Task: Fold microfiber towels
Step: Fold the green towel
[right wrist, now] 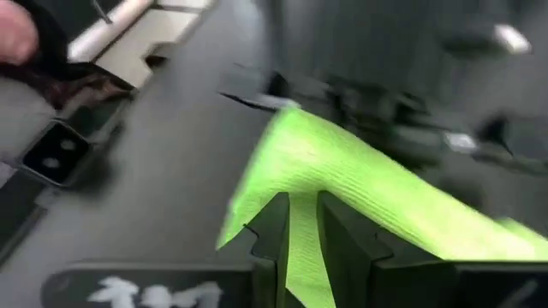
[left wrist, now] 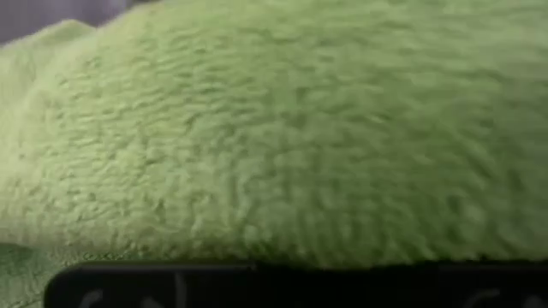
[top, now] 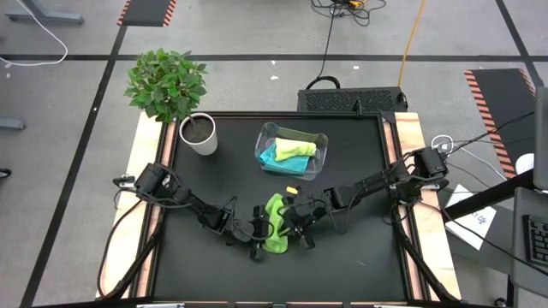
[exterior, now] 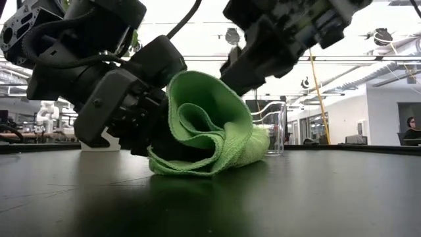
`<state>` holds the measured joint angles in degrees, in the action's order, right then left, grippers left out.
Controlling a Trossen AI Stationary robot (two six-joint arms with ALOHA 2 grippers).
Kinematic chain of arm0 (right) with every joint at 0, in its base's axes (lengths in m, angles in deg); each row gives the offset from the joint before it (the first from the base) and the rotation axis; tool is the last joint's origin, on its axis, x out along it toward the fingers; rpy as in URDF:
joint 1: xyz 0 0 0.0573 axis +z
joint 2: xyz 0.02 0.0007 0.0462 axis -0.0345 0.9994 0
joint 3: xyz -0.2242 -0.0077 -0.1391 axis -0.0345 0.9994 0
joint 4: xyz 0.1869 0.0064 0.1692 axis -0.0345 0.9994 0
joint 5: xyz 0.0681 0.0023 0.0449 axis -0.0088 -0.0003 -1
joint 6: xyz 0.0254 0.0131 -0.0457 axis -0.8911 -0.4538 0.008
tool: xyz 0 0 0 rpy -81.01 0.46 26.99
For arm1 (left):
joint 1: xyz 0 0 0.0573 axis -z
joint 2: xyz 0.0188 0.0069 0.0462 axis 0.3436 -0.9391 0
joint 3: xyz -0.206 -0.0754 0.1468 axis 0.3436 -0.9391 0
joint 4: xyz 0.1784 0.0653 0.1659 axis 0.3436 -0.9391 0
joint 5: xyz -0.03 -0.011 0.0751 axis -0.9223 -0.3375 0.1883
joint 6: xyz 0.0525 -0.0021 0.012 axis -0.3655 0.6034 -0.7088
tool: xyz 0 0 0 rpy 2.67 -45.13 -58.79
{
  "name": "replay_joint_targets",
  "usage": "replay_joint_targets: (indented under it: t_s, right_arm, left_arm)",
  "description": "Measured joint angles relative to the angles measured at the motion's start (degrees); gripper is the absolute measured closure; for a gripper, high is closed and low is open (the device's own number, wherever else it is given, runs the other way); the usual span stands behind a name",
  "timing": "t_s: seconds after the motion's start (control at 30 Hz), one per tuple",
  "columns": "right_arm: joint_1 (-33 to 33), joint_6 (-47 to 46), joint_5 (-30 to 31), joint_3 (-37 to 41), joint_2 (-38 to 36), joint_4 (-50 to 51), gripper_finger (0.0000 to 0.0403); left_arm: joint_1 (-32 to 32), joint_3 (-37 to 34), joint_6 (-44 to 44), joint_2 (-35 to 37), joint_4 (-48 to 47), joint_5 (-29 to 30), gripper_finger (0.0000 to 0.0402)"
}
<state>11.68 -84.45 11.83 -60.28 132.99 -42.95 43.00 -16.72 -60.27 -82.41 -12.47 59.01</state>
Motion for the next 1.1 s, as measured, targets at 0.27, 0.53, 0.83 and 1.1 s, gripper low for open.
replay_joint_targets:
  t_s: [0.27, 0.53, 0.83, 1.1]
  right_arm:
    - [-2.71, 1.00, -0.84, 0.04, 0.04, 2.76, 0.0356]
    - [-2.69, 1.54, -0.91, 0.04, 0.04, 1.88, 0.0356]
    - [-2.69, 2.11, -2.02, 0.10, 0.04, 1.75, 0.0356]
    - [-2.69, 2.22, -3.71, 0.10, 0.04, 0.99, 0.0356]
  left_arm:
    - [3.15, -0.12, -7.53, 4.47, -2.20, 3.36, 0.0353]
    - [5.46, -0.06, -10.97, 11.40, -7.35, 4.94, 0.0353]
    - [6.86, 0.02, -7.39, 13.95, -15.78, 7.90, 0.0353]
    - [10.01, 0.09, 0.42, 17.57, -26.08, 10.41, 0.0353]
